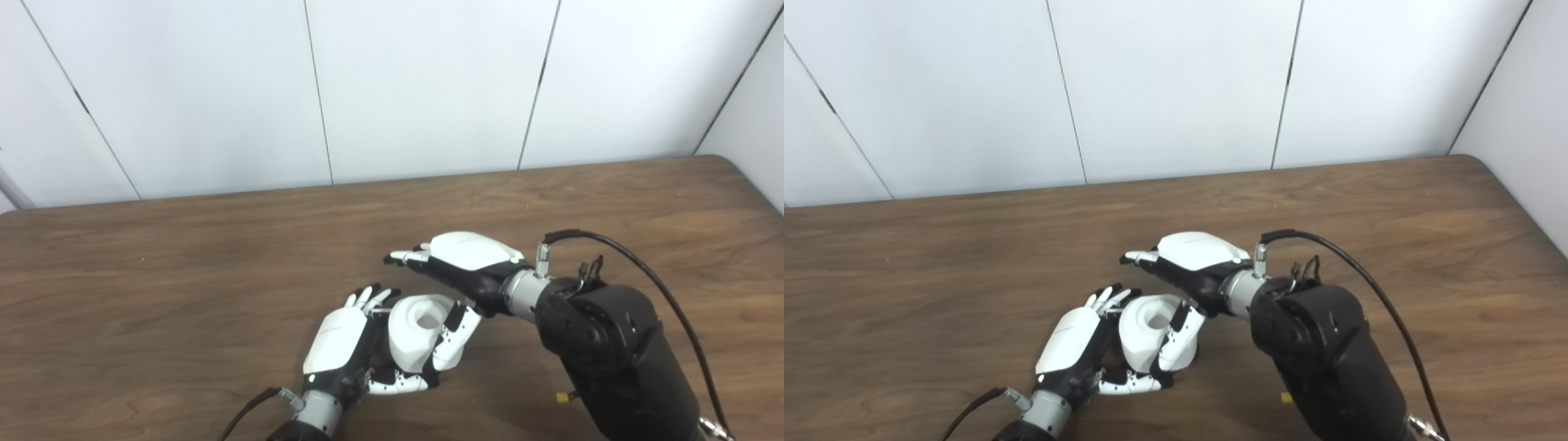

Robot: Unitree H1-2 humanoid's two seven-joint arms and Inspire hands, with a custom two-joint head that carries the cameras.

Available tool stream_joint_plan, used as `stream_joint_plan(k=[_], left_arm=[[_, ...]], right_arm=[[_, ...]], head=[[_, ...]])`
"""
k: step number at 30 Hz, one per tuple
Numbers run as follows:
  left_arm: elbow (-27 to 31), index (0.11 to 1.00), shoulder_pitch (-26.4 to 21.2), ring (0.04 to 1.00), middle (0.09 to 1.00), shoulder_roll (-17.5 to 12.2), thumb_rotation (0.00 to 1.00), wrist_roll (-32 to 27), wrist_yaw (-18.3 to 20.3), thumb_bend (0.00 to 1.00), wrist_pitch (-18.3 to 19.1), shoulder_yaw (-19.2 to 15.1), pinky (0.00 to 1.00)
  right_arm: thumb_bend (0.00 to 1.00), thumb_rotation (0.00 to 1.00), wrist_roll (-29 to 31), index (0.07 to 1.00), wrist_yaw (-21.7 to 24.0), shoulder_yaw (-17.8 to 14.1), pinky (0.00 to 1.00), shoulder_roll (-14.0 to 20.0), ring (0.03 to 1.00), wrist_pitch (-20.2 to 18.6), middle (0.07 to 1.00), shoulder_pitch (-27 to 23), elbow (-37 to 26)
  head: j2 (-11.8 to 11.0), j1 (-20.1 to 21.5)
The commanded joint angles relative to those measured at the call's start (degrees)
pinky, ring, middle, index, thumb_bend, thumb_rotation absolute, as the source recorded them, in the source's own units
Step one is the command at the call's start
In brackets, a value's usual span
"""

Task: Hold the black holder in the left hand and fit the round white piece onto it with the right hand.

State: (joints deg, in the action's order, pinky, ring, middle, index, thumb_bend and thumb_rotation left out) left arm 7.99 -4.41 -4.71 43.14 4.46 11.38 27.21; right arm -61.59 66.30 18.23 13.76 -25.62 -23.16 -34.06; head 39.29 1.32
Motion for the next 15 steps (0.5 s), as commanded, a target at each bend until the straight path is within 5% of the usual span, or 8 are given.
stream_joint_plan(k=[1, 3, 5, 15], left_arm=[[-0.15, 0.562, -0.60, 1.000, 0.961, 0.13, 0.05, -0.61, 3.06, 0.72, 1.94, 0.01, 1.00], [0.38, 0.671, -0.81, 1.000, 0.990, 0.00, 0.10, -0.58, 4.51, 0.91, 2.90, -0.06, 1.00], [0.78, 0.734, -0.94, 1.000, 0.998, -0.06, 0.14, -0.68, 5.51, 0.97, 3.74, -0.16, 1.00], [2.72, 0.881, -1.66, 1.000, 1.000, 0.06, 0.22, -3.08, 10.15, 1.00, 8.31, -2.88, 1.00]], right_arm=[[1.00, 0.38, 0.54, 0.966, 3.68, -1.14, 1.00, 0.60, 0.995, -1.09, 0.951, -1.48, -0.72], [1.00, 0.40, 0.99, 0.965, 3.91, -1.63, 1.00, 0.85, 0.999, -1.13, 0.952, -1.57, -0.82], [1.00, 0.42, 1.51, 0.966, 4.11, -1.98, 1.00, 1.08, 1.000, -1.15, 0.956, -1.65, -0.83], [1.00, 0.52, 5.28, 0.974, 5.90, -4.48, 1.00, 1.05, 0.998, -1.22, 0.949, -2.34, -0.10]], head=[[-0.04, 0.02], [-0.07, 0.04], [-0.09, 0.05], [-0.32, 0.27]])
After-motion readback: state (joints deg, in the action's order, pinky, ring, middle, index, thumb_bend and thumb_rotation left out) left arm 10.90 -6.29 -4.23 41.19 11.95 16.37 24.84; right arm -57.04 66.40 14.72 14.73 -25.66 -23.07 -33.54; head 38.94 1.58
